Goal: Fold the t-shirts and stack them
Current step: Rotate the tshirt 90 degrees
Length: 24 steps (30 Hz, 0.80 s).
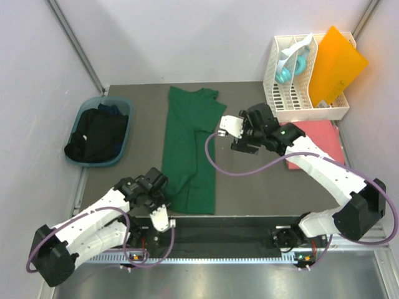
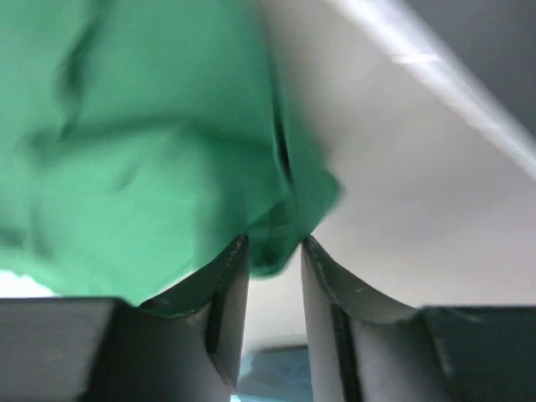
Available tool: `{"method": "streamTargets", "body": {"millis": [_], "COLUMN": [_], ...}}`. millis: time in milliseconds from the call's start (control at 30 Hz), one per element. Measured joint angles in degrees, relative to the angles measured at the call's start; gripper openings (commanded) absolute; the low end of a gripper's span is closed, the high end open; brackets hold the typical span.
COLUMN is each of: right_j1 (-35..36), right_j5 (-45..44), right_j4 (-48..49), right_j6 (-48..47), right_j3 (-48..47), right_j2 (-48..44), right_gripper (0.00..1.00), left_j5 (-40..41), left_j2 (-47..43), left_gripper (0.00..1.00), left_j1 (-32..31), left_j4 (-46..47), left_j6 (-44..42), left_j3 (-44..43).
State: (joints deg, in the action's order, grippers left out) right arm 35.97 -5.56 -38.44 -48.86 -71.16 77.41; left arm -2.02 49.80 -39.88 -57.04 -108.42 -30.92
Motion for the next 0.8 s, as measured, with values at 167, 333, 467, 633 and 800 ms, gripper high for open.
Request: {"method": "streamTargets", "body": {"millis": [167, 333, 467, 633, 800], "right_j1": [0.09, 0.24, 0.26, 0.26, 0.26], "right_j5": [-0.28, -0.37, -0.39, -0.37, -0.42], "right_j4": [0.07, 0.09, 0.09, 0.11, 0.26], "right_j6": [-0.02, -0.11, -0.17, -0.17, -0.15], "right_j3": [-0.15, -0.20, -0.20, -0.20, -0.20], "right_j2": [1.38, 1.77, 1.81, 1.81, 1.81], "right_gripper": [0.86, 0.86, 0.86, 0.86, 0.86], "left_j5": [1.05, -1.49, -2.29, -0.98, 2.29], "left_j2": [4.63, 10.38, 7.89, 1.99, 6.73], "left_gripper": [0.28, 0.30, 0.31, 0.29, 0.22], "left_j1": [0.07, 0.39, 0.42, 0.42, 0.57], "left_j4": [9.38, 3.37, -0.61, 1.38, 10.58], "left_j6": [13.73, 19.26, 17.57, 14.93, 18.69], "left_j3": [-2.73, -13.40, -13.07, -4.94, 2.16]}}
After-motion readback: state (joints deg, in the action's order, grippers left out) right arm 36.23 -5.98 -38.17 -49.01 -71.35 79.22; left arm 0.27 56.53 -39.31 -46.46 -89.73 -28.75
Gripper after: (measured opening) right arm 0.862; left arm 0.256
